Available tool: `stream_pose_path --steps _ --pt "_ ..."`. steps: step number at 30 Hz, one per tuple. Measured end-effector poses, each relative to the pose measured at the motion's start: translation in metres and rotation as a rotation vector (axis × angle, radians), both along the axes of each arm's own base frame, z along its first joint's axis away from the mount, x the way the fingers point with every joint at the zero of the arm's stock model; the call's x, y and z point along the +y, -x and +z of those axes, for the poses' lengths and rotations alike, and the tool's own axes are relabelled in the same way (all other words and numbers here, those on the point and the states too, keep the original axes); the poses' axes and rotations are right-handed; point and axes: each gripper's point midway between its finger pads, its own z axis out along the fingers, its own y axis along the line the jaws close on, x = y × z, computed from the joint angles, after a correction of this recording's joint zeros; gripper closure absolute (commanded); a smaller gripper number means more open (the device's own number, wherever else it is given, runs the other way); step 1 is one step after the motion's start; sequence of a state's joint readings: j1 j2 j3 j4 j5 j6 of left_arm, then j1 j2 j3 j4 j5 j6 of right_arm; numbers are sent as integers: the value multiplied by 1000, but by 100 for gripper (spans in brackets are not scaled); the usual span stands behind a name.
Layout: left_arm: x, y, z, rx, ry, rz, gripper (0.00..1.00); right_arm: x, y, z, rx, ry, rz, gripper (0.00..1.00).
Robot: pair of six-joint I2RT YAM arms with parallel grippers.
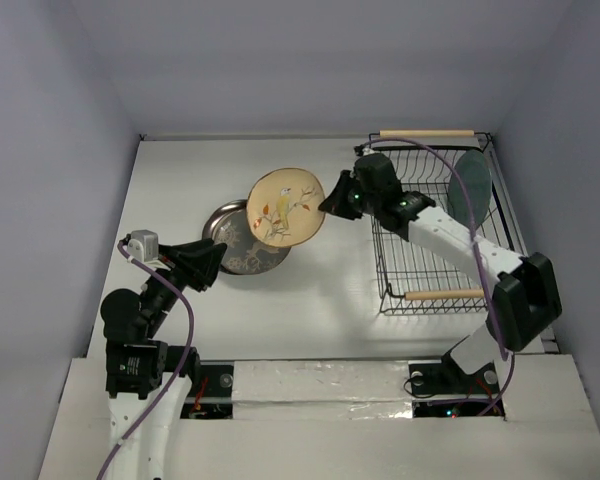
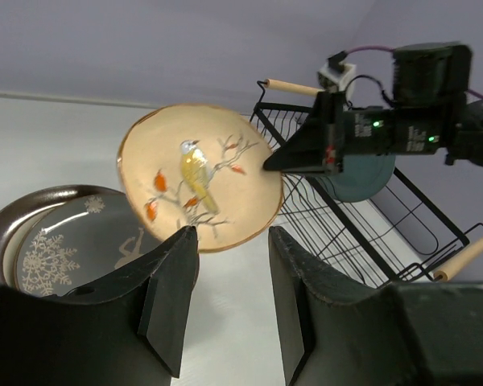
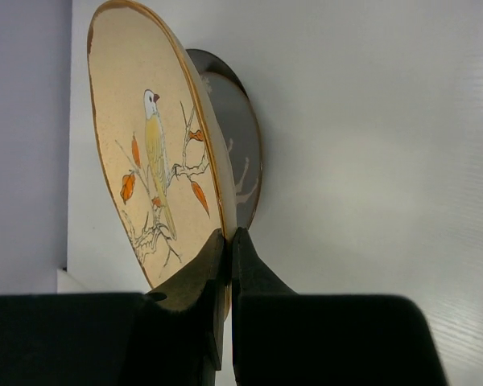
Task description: Unload the plates from the dish rack
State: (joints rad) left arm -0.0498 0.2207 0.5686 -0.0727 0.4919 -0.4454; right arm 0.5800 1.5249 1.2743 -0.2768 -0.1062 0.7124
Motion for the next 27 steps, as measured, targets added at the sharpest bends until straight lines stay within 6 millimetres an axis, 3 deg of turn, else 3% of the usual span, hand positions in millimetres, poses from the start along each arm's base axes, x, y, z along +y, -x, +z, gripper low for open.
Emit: stream_pose_path --steps 6,13,16,20,21,26,27 --pt "0 -1 0 3 0 0 63 36 0 -45 74 9 36 100" --pt "0 -2 -2 11 -1 0 63 63 4 -85 133 18 68 100" --pt "0 -2 -2 13 -1 0 63 70 8 -100 162 28 80 95" --pt "0 -2 -2 13 -1 0 63 79 11 -107 180 14 88 82" --pt "0 -2 -2 13 -1 0 63 81 10 -106 177 7 88 75" --pt "0 -3 -3 16 -1 -1 63 96 9 -98 159 -7 114 62" --pt "0 -3 -3 18 -1 0 63 99 9 -98 154 -2 121 55"
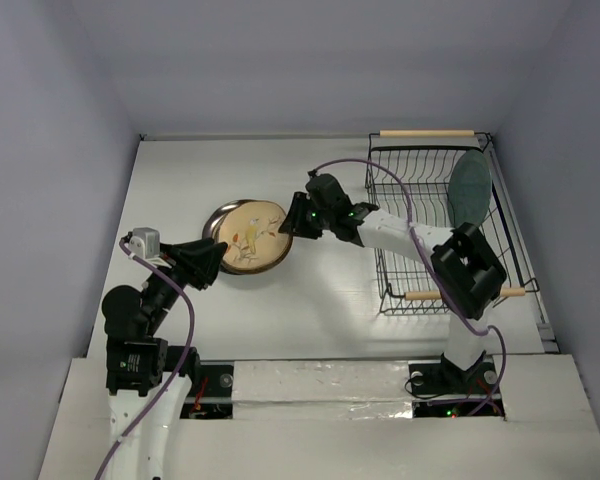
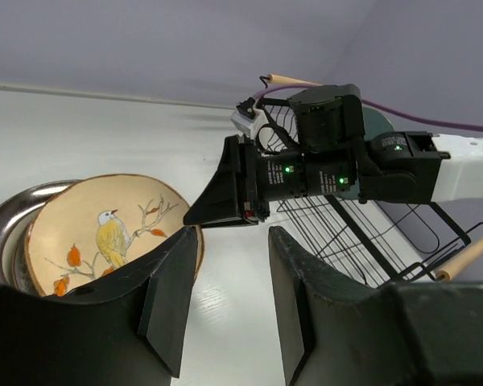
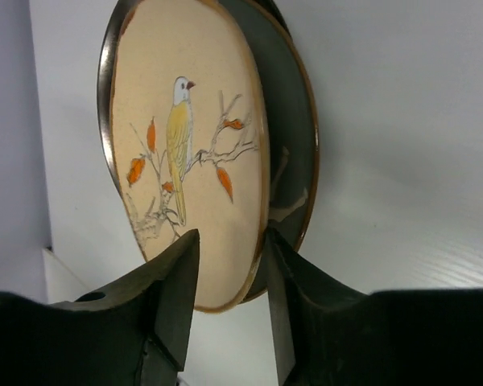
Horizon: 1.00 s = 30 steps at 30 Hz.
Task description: Unload the plates from the dish rack
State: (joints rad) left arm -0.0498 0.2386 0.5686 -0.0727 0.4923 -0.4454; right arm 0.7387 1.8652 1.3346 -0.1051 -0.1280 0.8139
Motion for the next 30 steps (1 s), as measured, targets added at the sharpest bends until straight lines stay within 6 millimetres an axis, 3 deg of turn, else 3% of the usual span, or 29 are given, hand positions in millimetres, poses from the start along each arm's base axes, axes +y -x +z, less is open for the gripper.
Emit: stream_pose_path --steps 6,11,14,15,16,17,18,21,25,26,27,30 --pt "0 0 0 1 0 0 63 7 1 10 -48 39 34 16" --pt "0 0 0 1 0 0 63 -11 -3 18 -103 144 7 10" --pt "0 0 0 1 0 0 63 -33 -7 32 -156 222 -36 29" --pt "0 0 0 1 0 0 63 -43 -9 41 -182 246 -61 53" --pt "0 0 0 1 0 0 63 -54 -11 52 -210 266 -80 66" --pt "0 0 0 1 0 0 63 -69 -15 68 -244 281 -117 92" --pt "0 0 0 1 0 0 63 -84 -20 83 -276 290 -156 99" --pt "0 0 0 0 0 0 63 -166 -46 138 -376 312 -364 100" --pt "0 0 0 0 0 0 63 -316 -68 185 -455 472 -737 100" --pt "0 0 0 -1 0 0 63 -346 -67 187 -451 533 -808 97" --pt "0 0 0 -1 0 0 63 -368 -65 188 -439 594 -860 88" --pt "0 0 0 -1 0 0 63 -417 -60 181 -385 760 -949 61"
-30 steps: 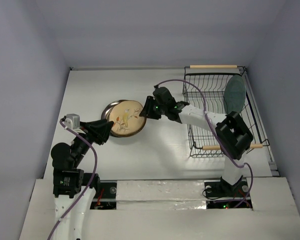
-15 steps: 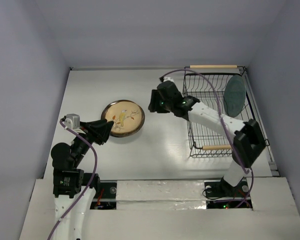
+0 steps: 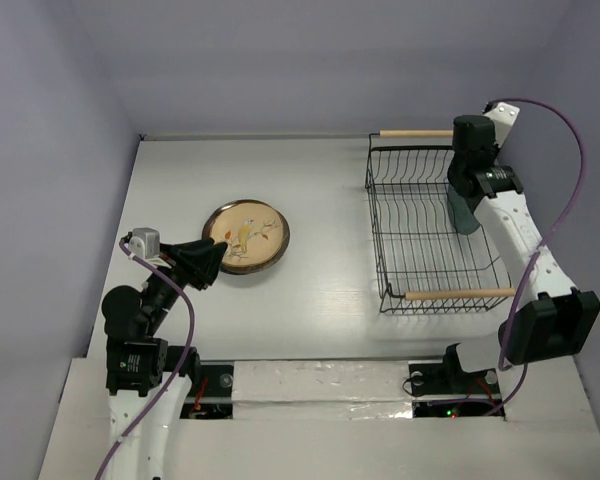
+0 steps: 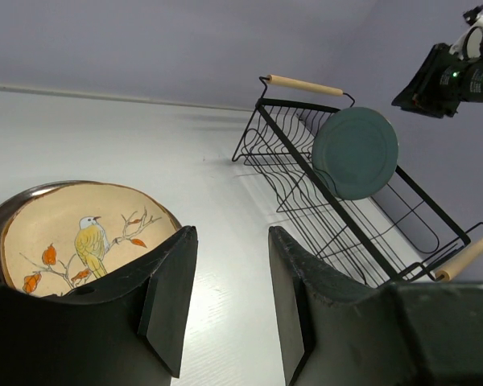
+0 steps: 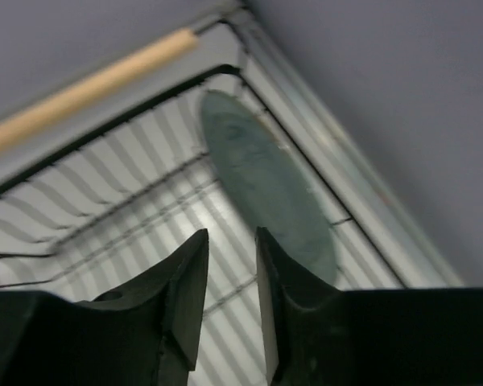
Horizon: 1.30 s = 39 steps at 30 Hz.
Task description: Unload the plates from the dish rack
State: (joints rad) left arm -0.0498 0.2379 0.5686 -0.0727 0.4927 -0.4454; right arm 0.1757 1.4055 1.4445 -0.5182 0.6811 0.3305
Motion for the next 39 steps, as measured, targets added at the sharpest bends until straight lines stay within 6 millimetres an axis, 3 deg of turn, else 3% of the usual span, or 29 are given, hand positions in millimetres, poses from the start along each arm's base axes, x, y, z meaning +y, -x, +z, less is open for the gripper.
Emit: stream_pose_path --steps 3,7,11,20,26,38,39 --pt "0 0 0 0 0 0 63 -35 7 -17 98 56 -70 52" --pt "0 0 0 -2 0 0 63 -89 20 -29 154 35 -150 47" --pt "0 1 1 -8 0 0 63 -117 24 -46 167 -59 -137 45" --pt "0 1 1 -8 0 0 63 -87 4 -68 173 -168 56 45" --pt "0 1 1 -8 0 0 63 -80 0 -78 176 -191 105 48" --pt "0 1 1 -7 0 0 63 -87 -14 -107 258 -196 107 71" --pt "0 1 1 -7 0 0 63 -88 -14 -107 265 -188 112 81"
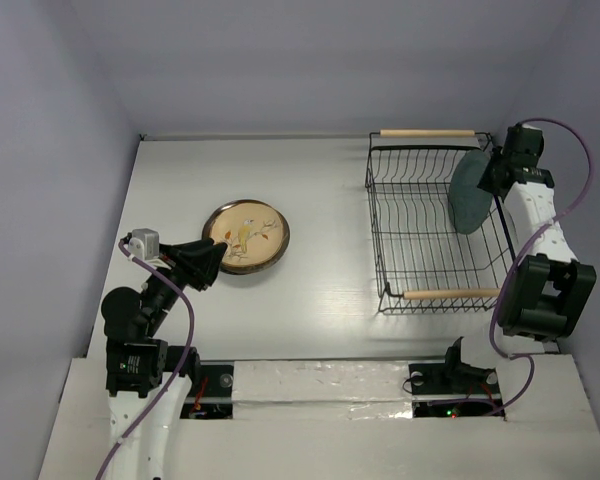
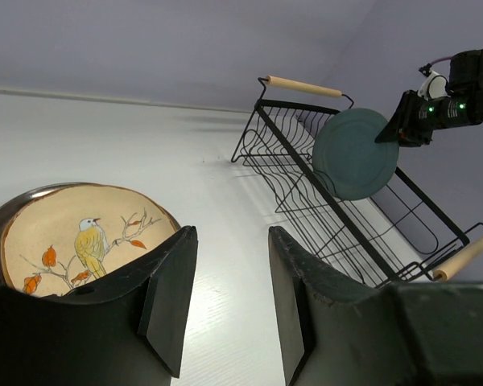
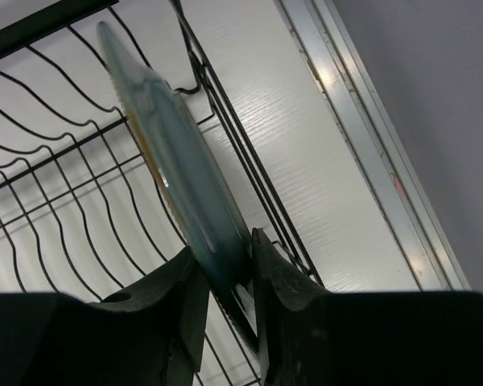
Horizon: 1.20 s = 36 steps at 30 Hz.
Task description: Unload the plates from the dish rack
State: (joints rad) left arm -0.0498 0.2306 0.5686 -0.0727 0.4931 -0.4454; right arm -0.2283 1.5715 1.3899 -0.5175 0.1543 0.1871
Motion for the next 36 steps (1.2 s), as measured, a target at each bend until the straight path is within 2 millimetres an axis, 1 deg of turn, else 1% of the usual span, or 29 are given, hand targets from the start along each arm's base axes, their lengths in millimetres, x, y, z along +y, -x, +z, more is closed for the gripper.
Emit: stream_pose_path --steps 2,3,5,11,16,20,25,29,33,36 --pt "0 0 0 0 0 0 63 -1 1 1 8 14 7 88" --pt "0 0 0 0 0 0 63 -2 1 1 11 18 8 95" --pt "0 0 0 0 0 0 63 -2 2 0 16 23 13 100" --pt "0 0 0 1 0 0 63 -3 4 1 27 42 31 100" --pt "0 0 0 1 0 0 63 -4 11 6 41 65 35 100" --pt "0 0 0 1 0 0 63 -5 22 23 16 84 26 100" --pt "0 0 0 1 0 0 63 -5 32 60 -61 110 7 100" --pt "0 0 0 1 0 0 63 -4 37 84 -118 123 -2 100" --pt "1 -1 0 1 0 4 63 0 38 99 -163 103 -9 100" --pt "1 -1 0 1 0 5 63 8 38 108 -204 56 -3 100"
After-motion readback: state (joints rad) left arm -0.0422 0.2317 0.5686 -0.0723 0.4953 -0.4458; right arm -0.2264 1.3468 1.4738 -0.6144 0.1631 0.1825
